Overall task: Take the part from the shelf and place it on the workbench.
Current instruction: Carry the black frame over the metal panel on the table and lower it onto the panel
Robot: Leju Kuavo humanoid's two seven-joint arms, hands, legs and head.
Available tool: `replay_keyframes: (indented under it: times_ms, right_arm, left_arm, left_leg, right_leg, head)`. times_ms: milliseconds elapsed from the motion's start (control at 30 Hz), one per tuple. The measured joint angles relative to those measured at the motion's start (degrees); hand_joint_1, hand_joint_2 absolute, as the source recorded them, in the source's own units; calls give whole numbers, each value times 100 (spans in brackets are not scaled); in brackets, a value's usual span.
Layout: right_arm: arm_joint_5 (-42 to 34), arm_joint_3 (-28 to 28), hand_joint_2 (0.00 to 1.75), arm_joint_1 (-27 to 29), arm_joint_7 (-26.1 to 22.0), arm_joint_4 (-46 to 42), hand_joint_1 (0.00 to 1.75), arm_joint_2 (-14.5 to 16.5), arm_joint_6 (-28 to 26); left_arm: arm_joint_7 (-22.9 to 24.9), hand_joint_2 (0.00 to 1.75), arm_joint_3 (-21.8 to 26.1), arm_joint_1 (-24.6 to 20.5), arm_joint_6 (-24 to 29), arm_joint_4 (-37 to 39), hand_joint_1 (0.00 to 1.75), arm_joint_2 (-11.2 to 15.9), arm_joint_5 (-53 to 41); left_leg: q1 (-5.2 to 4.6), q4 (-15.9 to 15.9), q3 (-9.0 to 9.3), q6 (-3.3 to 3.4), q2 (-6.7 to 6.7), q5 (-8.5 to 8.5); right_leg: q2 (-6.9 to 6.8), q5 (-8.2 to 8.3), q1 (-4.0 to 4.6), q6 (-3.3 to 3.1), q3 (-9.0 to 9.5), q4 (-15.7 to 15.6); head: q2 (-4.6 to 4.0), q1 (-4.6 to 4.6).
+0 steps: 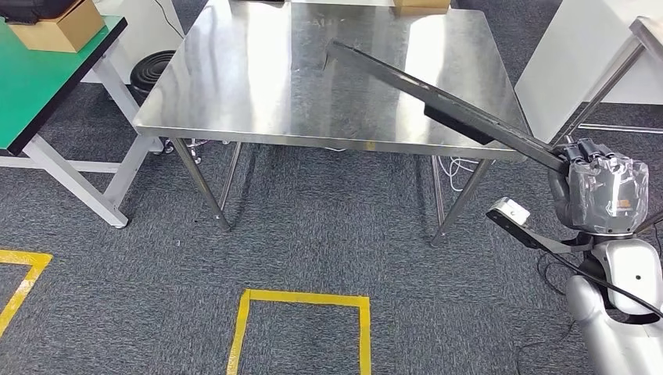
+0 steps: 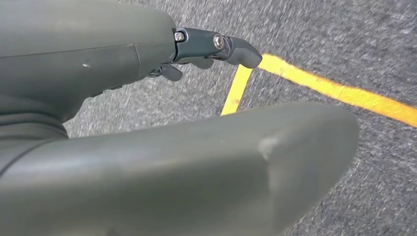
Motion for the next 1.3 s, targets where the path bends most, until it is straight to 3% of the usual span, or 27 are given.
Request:
replay_keyframes:
  times_ms: [33, 67, 133, 167, 200, 267, 333, 400, 467, 500, 533, 567, 600, 667, 733, 833, 867, 933, 1000, 1033, 1067, 1133, 1167, 1200, 1300]
  right_arm:
    - [1, 4, 175, 0, 1, 12, 175, 1, 0]
    - [2, 7, 175, 0, 1, 21, 175, 1, -1]
    - [3, 11, 175, -2, 0, 39, 175, 3, -1]
    - [3, 19, 175, -11, -1, 51, 175, 7, -1]
    - [1, 26, 175, -15, -1, 62, 175, 11, -1]
    - [-8, 39, 175, -26, -1, 78, 175, 15, -1]
    - [-19, 43, 175, -36, -5, 82, 175, 2, -2]
    - [-39, 45, 175, -57, -13, 83, 175, -26, -7]
    - [-75, 45, 175, -64, -16, 83, 175, -50, -11]
    - [-98, 44, 175, -62, -16, 83, 175, -60, -13]
    - [-124, 43, 175, -58, -17, 83, 175, -73, -14]
    - [-149, 41, 175, -51, -20, 81, 175, -94, -14]
    - [-174, 37, 175, -42, -24, 80, 175, -121, -14]
    - [-203, 29, 175, -17, -31, 80, 175, -169, -15]
    - [-215, 31, 175, 11, -31, 83, 175, -178, -27]
    - [-202, 23, 175, 53, -12, 74, 175, -200, -45]
    - [-190, 18, 175, 54, -5, 72, 175, -213, -46]
    - [-170, 10, 175, 57, 3, 71, 175, -231, -46]
    - [-161, 6, 175, 66, 11, 71, 175, -241, -46]
    - [-158, 5, 175, 71, 15, 71, 175, -244, -46]
    - [-156, 4, 175, 74, 16, 72, 175, -248, -46]
    - [-151, 5, 175, 82, 25, 76, 175, -254, -46]
    - [-148, 5, 175, 87, 38, 80, 175, -255, -45]
    - [-144, 3, 175, 106, 55, 82, 175, -254, -46]
    - [-127, -37, 175, 208, 103, 49, 175, -251, -53]
  left_arm:
    - [1, 0, 2, 6, -1, 1, 0, -10, 3]
    - [1, 0, 4, 13, -1, 1, 0, -21, 7]
    - [2, 0, 8, 22, -1, 2, 0, -33, 12]
    - [1, 0, 12, 19, 0, 2, 0, -31, 14]
    - [1, 0, 15, 15, 1, 2, 0, -27, 14]
    - [-2, 0, 23, 13, 1, 2, 0, -21, 16]
    - [-8, 0, 29, 16, -1, 1, 0, -12, 19]
    - [-19, 0, 34, 11, -5, 0, 0, -4, 19]
    - [-29, 0, 36, 14, -9, 1, 0, -6, 15]
    - [-32, 0, 36, 21, -10, 1, 0, -6, 14]
    - [-33, 0, 37, 30, -10, 2, 0, -6, 13]
    - [-34, 0, 39, 39, -10, 3, 0, -6, 13]
    - [-36, 0, 40, 42, -11, 4, 0, -5, 12]
    - [-41, 0, 44, 45, -13, 3, 0, 25, 10]
    - [-49, 0, 46, 46, -16, -3, 0, 56, 2]
    - [-57, 0, 47, 39, -25, -7, 0, 47, -9]
    - [-58, 0, 48, 34, -32, -7, 0, 43, -13]
    - [-59, 0, 49, 18, -55, -7, 0, 31, -22]
    - [-59, 0, 49, 6, -73, -7, 0, 14, -28]
    - [-59, 0, 49, 11, -78, -5, 0, 1, -30]
    - [-58, 0, 49, 17, -79, -4, 0, -11, -32]
    - [-63, 0, 49, 26, -78, -2, 0, -20, -36]
    - [-74, 0, 49, 26, -73, -1, 0, -16, -38]
    - [-92, 0, 49, 22, -58, -1, 0, -9, -40]
    - [-138, 0, 50, 23, 20, -1, 0, 0, -42]
  left_leg:
    - [7, 7, 29, -30, -7, -36]
    - [22, 23, 68, -71, -12, -81]
    - [53, 101, 142, -177, -22, -203]
    - [54, 155, 147, -232, -24, -268]
    - [46, 203, 135, -277, -22, -327]
    - [41, 263, 120, -342, -12, -414]
    - [72, 425, 96, -395, 5, -452]
    - [110, 962, -191, -461, 22, -538]
    - [140, 1661, -681, -515, 30, -795]
    - [147, 1864, -876, -517, 31, -906]
    - [144, 1886, -987, -492, 31, -918]
    - [128, 1719, -997, -437, 30, -799]
    - [96, 1400, -921, -343, 28, -558]
    - [-30, 705, -698, -80, -21, -13]
    - [-142, 322, -541, 106, -93, 211]
    - [-159, 26, -271, 200, -95, 226]
    - [-147, -40, -171, 220, -86, 229]
    - [-122, -101, -58, 225, -79, 199]
    - [-96, -98, -20, 179, -79, 131]
    - [-79, -90, 10, 136, -81, 88]
    - [-52, -73, 48, 83, -82, 39]
    - [3, 24, 105, -52, -85, -92]
    - [19, 113, 102, -120, -89, -163]
    - [20, 201, 70, -181, -94, -232]
    - [23, 340, 12, -282, -111, -382]
  right_leg:
    - [-3, 57, -24, 55, -99, 6]
    - [-9, 231, -56, 146, -82, -211]
    - [-39, 684, -121, 348, 141, -974]
    - [-57, 787, -124, 349, 242, -1267]
    - [-67, 840, -121, 295, 303, -1420]
    - [-62, 802, -109, 86, 353, -1437]
    - [-38, 809, -130, -16, 434, -1430]
    - [-26, 760, -118, -93, 526, -1437]
    - [-17, 685, -82, -142, 597, -1437]
    - [-7, 642, -59, -152, 640, -1437]
    - [6, 595, -31, -157, 694, -1438]
    - [17, 546, 5, -159, 761, -1442]
    - [24, 497, 40, -166, 832, -1449]
    - [41, 407, 85, -166, 960, -1488]
    - [60, 373, 96, -137, 1064, -1551]
    - [60, 411, 139, -68, 1134, -1497]
    - [54, 369, 143, -64, 1068, -1347]
    - [38, 155, 108, -76, 703, -725]
    - [34, -61, 52, -22, 222, -120]
    - [27, -63, 13, 44, 77, -40]
    - [17, 62, -35, 140, 41, -175]
    - [-14, 554, -151, 367, 191, -878]
    - [-21, 702, -175, 405, 261, -1193]
    - [-23, 796, -184, 370, 315, -1376]
    - [-16, 795, -175, 105, 338, -1367]
  head:
    - [0, 0]
    - [0, 2]
    - [0, 13]
    - [0, 26]
    - [0, 30]
    - [0, 27]
    - [0, 14]
    - [0, 0]
    - [0, -10]
    - [0, -12]
    - [0, -12]
    - [0, -14]
    - [0, -13]
    - [0, 9]
    - [0, 27]
    - [-1, 14]
    - [-1, 4]
    - [-1, -9]
    - [0, -5]
    - [0, -8]
    - [0, -7]
    - [0, 8]
    - [0, 28]
    - [0, 39]
    - [0, 33]
